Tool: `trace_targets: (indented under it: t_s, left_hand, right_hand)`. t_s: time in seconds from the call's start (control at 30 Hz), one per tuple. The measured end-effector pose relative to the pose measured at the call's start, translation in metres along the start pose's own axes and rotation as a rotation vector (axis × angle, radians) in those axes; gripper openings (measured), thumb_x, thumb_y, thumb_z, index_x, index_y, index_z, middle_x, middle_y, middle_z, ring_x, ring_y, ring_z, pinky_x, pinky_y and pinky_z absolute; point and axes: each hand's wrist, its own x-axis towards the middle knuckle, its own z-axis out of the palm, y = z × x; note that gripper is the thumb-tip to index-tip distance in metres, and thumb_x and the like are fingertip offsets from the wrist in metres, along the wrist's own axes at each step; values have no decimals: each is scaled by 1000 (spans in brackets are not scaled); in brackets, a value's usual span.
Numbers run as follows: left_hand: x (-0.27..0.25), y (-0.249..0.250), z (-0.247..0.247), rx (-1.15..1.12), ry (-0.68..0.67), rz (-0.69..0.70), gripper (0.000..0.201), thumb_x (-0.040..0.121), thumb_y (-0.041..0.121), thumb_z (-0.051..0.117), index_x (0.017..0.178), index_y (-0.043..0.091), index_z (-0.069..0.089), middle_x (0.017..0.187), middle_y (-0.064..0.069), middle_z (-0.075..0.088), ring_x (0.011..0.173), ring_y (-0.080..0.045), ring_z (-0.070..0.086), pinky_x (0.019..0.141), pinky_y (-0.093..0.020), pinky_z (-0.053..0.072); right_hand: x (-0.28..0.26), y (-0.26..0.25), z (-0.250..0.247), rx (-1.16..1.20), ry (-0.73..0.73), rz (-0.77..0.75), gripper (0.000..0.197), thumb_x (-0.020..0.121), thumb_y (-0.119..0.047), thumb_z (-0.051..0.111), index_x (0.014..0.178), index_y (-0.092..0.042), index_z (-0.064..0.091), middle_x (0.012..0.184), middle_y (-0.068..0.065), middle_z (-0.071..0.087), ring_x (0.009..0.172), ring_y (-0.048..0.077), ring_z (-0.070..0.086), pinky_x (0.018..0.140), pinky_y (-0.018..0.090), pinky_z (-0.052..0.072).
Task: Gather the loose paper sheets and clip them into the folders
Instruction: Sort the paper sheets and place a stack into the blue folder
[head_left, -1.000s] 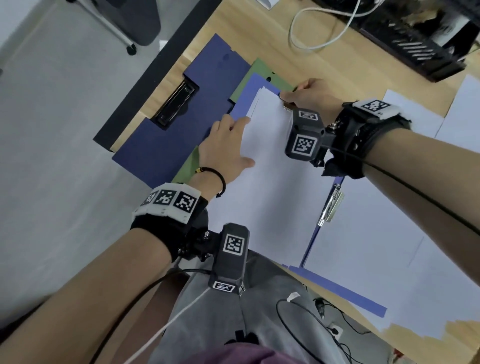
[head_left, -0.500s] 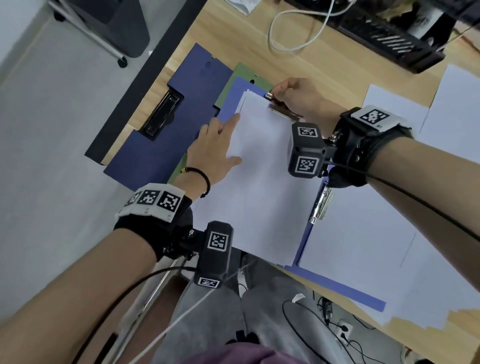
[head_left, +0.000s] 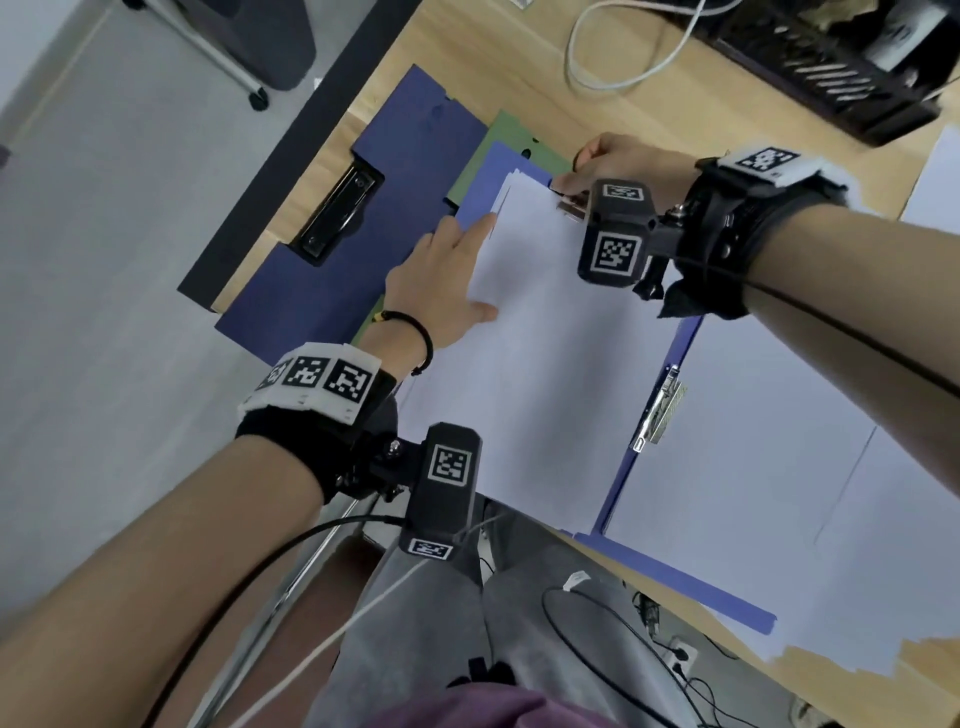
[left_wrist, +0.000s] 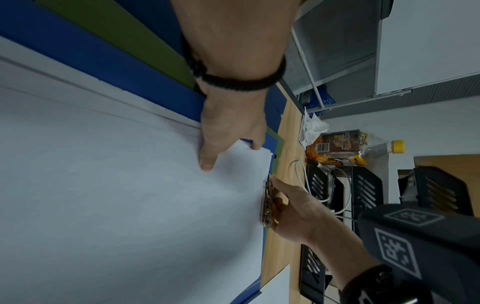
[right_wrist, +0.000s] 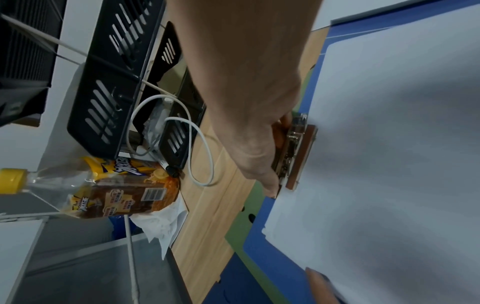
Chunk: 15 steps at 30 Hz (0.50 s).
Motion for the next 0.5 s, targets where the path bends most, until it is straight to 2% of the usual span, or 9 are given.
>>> trace_targets:
  t_s: [0.1,0.2,0.27,0.33,0.43,0.5]
  left_hand:
    - [2,0,0,0,-7,5,87,82,39,70,150,31,17,131,-6,38,118,-26,44,70,-41,44]
    - [6,1,-3,1,-25,1,89,81,41,70,150,33,14,135,-7,38,120,-27,45,75,-43,46]
    - [7,1,-5,-7,-31,1,90,81,42,70,150,34,13,136,-8,38,120,-28,46,75,-42,47]
    - [5,3,-5,-13,-21,2,90,82,39,70,151,32,12,135,-9,39,119,-28,46,73,-42,47]
    - [-1,4,-2,-19,20,-7,91,83,31,70,151,26,10,133,-9,40,117,-28,45,72,-42,47]
    - [-7,2,2,-30,51,11,91,84,26,70,152,26,9,129,-8,40,113,-26,45,68,-39,46]
  right_hand:
    - [-7,5,-2,31,-37,-49,20,90,-17,67,87,-18,47,73,-5,50,52,6,51,40,11,38]
    - [-14,15,-4,142,-27,-96,7,97,-15,57,103,-14,55,77,-6,55,45,-4,55,42,11,42]
    - [-14,22,-5,195,-18,-104,12,99,-21,54,107,-16,62,79,-7,59,44,-7,54,46,11,42]
    - [-14,23,-3,193,-21,-126,14,98,-24,56,105,-17,66,79,-9,61,46,-8,54,48,10,41]
    - [-12,19,6,247,25,-135,9,97,-13,57,91,-13,63,76,-5,60,44,-8,53,49,6,41]
    - [-9,16,12,282,67,-105,11,96,-8,57,86,-11,61,63,-9,61,40,-8,52,45,6,40]
